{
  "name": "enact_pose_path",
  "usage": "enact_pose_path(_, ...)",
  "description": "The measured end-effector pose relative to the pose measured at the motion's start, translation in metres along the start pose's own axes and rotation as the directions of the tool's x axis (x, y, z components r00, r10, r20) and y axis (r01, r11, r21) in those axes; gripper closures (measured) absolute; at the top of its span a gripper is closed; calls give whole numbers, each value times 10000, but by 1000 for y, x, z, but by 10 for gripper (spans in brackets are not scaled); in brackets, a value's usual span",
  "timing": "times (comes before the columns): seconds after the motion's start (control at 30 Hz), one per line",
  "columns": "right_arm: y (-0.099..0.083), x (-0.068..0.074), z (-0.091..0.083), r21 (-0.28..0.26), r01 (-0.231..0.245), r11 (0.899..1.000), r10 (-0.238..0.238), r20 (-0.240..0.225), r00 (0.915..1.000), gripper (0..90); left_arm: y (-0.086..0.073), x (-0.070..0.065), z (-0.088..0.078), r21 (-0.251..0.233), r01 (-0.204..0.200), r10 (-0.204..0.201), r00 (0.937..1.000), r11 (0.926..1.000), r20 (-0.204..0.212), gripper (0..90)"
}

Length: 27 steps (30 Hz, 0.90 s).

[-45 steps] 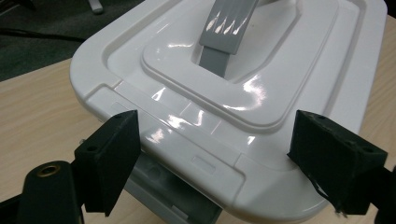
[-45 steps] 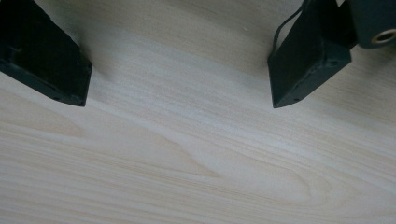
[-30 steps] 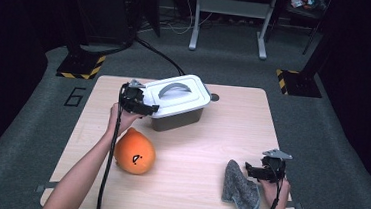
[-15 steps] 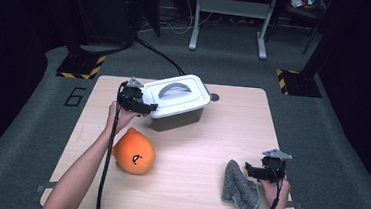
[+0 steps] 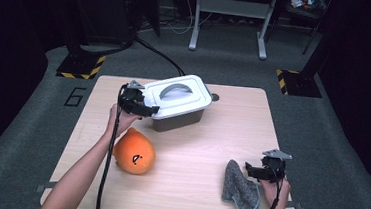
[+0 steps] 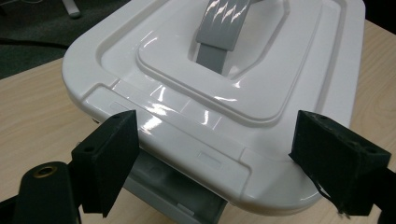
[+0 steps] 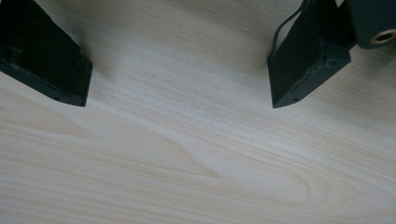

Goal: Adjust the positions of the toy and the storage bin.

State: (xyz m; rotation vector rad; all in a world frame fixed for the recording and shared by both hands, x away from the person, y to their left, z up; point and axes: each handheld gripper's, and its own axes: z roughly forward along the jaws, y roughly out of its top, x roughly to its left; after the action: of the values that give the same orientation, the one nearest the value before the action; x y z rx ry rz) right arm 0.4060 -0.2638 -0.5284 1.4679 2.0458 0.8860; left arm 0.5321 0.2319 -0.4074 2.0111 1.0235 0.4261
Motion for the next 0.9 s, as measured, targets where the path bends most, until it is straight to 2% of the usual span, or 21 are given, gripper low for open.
enact_pose_path(0.2,0,0,0,0,4,10000,-4,4,10000,54,2,-6,4,-36,209,-209,9998,9998,8,150)
enact_pose_path(0.23,0,0,0,-1,3,10000,-3,4,10000,54,2,-7,4,30,95,-95,10000,10000,-4,150)
enact_pose_path(0.53,0,0,0,4,36,10000,-36,3,10000,54,6,-17,9,56,55,-56,9998,10000,191,150)
enact_pose_path(0.8,0,0,0,8,61,10000,-61,4,10000,56,3,-3,7,-408,78,-64,9994,9991,338,148)
enact_pose_path(0.9,0,0,0,5,65,10000,-65,9,10000,56,1,4,3,-581,-266,275,9995,9980,149,143)
